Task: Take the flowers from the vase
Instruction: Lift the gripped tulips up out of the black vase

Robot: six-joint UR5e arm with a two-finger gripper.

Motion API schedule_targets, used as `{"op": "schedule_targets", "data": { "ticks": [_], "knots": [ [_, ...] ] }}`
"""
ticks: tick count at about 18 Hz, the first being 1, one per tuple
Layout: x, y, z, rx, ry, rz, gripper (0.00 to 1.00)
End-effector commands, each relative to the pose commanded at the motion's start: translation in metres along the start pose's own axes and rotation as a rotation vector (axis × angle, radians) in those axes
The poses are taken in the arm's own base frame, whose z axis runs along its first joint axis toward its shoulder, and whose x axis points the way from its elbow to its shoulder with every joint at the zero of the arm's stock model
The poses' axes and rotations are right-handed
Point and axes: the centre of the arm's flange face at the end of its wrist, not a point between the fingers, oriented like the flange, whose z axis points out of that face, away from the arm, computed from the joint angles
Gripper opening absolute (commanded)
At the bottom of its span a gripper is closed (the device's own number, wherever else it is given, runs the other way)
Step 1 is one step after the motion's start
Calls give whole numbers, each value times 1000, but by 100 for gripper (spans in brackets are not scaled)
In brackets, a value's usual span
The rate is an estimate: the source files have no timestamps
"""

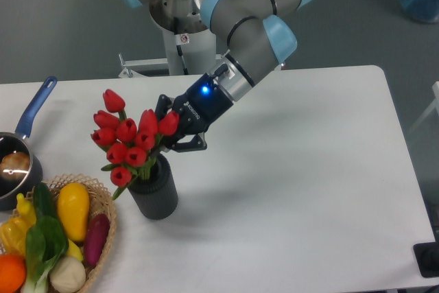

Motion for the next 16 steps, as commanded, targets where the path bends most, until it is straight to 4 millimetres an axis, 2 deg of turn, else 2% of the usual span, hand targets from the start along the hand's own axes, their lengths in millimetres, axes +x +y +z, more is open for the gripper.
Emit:
{"op": "schedule_targets", "data": {
  "ticks": [6,11,16],
  "knots": [
    [-1,-29,-14,9,-28,-16,0],
    [-1,-67,-36,45,-59,-67,0],
    [9,-83,-54,77,-80,-69,0]
  ]
}}
